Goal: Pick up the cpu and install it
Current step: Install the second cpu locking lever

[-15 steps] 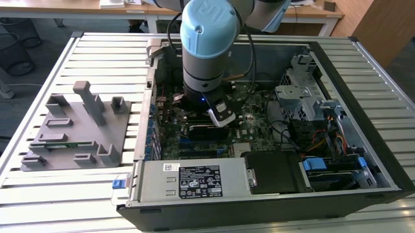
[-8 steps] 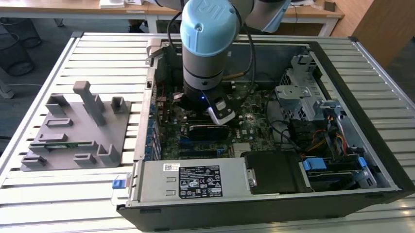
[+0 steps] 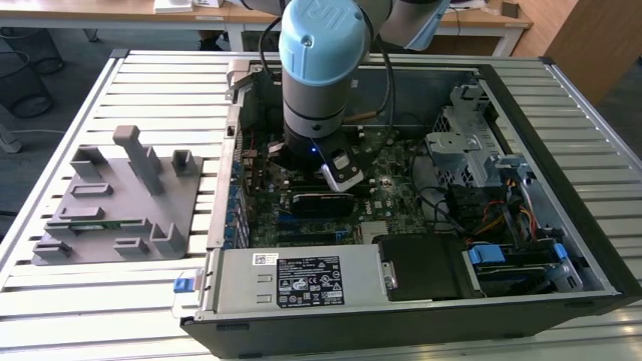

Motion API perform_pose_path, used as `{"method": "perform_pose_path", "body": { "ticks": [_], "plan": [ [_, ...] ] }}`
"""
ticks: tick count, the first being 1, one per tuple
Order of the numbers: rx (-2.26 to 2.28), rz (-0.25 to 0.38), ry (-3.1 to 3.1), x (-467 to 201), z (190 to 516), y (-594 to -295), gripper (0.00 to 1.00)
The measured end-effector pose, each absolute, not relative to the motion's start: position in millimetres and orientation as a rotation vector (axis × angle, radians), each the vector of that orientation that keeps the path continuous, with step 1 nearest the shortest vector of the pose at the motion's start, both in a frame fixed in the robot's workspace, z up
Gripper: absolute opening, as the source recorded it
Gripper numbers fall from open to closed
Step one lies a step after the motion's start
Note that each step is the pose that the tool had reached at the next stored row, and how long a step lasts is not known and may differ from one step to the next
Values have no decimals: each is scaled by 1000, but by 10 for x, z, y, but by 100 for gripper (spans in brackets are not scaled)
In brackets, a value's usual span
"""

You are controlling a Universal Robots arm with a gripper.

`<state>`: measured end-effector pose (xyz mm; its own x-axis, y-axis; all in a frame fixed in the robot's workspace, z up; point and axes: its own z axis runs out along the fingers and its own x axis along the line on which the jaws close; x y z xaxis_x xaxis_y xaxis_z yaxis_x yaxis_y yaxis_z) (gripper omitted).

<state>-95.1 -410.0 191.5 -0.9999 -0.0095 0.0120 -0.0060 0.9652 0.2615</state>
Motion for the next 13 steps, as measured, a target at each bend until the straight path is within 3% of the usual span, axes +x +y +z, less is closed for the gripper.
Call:
{"method": "perform_pose_path", "body": {
  "ticks": [8, 13],
  "plan": [
    [12, -405, -3102, -952, 1912, -4067, 11],
    [12, -350, -3109, -953, 1912, -4039, 11]
  ]
}}
